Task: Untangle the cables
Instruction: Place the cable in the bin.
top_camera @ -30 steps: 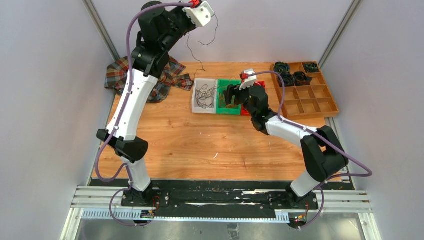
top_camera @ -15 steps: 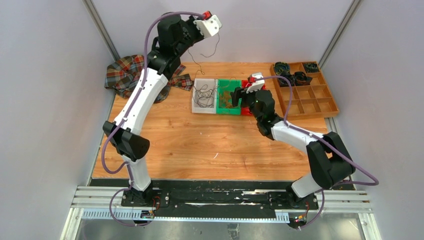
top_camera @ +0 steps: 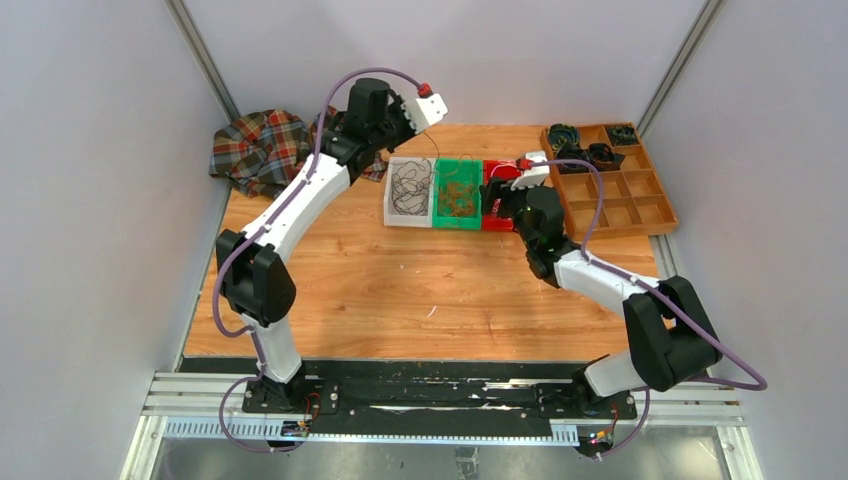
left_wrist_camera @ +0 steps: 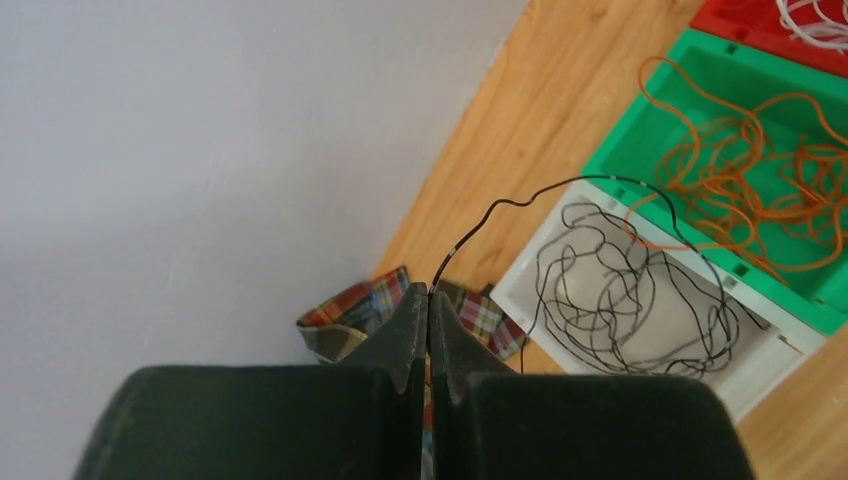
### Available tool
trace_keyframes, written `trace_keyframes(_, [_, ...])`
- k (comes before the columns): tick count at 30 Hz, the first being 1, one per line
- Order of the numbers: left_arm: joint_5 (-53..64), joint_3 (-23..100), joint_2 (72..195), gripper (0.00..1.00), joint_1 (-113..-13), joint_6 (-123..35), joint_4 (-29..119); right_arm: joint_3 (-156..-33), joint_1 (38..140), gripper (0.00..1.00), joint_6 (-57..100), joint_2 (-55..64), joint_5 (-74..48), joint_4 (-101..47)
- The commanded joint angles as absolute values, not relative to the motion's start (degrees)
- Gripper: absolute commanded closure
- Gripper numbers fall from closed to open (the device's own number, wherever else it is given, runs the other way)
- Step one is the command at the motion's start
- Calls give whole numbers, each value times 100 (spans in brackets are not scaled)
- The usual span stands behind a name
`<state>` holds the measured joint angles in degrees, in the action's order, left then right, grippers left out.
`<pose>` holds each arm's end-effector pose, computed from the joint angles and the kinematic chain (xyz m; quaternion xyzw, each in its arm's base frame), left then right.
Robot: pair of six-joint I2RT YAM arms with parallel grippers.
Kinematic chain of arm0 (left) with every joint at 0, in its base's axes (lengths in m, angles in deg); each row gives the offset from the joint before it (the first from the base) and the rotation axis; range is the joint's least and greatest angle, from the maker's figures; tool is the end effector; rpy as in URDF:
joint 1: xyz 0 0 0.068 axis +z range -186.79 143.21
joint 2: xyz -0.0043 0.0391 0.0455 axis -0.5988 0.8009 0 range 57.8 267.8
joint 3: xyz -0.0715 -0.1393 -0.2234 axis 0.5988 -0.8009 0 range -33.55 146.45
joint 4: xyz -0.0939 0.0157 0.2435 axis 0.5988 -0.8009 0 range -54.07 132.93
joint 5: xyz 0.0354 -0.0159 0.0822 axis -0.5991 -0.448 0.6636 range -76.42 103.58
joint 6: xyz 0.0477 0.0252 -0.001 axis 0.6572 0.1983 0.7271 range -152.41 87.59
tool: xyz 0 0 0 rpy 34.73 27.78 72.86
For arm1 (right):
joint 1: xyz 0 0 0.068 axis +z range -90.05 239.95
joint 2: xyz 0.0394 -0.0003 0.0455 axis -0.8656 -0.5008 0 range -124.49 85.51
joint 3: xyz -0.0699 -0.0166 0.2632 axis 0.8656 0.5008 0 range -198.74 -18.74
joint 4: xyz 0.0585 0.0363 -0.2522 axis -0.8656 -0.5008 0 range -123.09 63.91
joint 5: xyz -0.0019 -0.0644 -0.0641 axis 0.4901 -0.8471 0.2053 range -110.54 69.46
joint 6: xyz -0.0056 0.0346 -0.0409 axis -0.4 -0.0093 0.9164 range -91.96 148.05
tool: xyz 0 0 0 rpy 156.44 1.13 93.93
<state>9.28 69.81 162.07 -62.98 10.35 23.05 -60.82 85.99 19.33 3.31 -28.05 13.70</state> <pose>0.3876 -0.1937 0.3866 0.4832 0.6659 0.0512 0.5661 0.2890 0.1361 0.2625 -0.0610 0.7065 0.1658 0.6853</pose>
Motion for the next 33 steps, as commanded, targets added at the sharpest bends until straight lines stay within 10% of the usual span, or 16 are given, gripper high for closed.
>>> trace_keyframes(1, [880,6566,15853,100,-6342,930,2475,-5953,8484,26,1788,495,-2985,1557])
trace_keyframes(33, [853,6524,17877,100,-6858,484,3369,-5585,8160,29,1717,775,-3143,1414])
